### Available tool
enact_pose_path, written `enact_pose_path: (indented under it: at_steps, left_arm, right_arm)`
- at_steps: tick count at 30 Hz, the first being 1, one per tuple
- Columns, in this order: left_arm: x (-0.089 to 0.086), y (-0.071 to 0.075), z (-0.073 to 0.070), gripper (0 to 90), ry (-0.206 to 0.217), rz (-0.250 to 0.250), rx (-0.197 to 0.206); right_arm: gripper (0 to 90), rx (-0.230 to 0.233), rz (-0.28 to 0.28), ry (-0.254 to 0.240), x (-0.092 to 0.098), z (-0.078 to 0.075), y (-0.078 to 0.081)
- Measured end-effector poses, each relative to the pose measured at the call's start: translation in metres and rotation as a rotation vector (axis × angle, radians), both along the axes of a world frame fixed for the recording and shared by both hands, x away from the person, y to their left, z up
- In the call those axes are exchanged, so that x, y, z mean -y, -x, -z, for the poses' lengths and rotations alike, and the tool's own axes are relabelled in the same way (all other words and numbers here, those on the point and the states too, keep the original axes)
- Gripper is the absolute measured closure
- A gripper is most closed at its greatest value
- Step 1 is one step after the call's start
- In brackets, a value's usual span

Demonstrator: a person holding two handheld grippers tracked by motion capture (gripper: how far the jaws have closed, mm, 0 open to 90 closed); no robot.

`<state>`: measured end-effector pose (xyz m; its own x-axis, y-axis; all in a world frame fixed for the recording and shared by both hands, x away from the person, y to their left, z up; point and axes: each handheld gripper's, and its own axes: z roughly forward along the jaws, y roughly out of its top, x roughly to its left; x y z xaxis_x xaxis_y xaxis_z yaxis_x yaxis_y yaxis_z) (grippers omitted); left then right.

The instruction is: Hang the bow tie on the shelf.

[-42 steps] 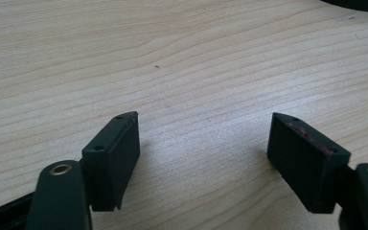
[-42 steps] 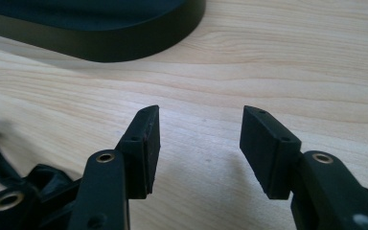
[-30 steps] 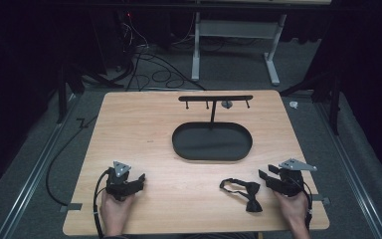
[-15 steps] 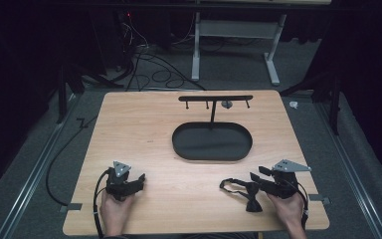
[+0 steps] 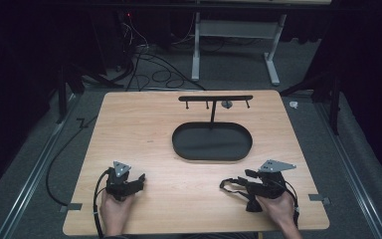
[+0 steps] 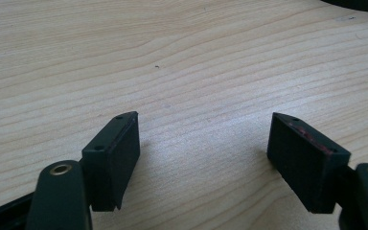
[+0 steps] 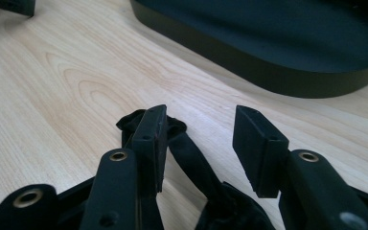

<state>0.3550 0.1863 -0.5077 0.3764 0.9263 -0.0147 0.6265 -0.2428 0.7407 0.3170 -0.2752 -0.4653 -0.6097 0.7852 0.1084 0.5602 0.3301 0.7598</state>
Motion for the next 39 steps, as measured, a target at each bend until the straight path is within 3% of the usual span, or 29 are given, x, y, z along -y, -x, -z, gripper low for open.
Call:
enact_pose_path:
  at_steps: [19, 30, 39]
  left_arm:
    - [0.0, 0.0, 0.0, 27.3, 0.0, 0.001, 0.0]
    - [0.0, -0.001, 0.0, 27.5, 0.006, 0.0, -0.001]
    - [0.0, -0.001, 0.0, 27.5, 0.006, 0.0, -0.002]
  right_arm:
    - [62.2, -0.085, -0.065, 0.024, -0.022, 0.021, -0.016]
    - [75.2, -0.104, -0.072, 0.054, -0.023, 0.029, -0.017]
    - [81.8, -0.091, -0.086, 0.074, -0.023, 0.029, -0.015]
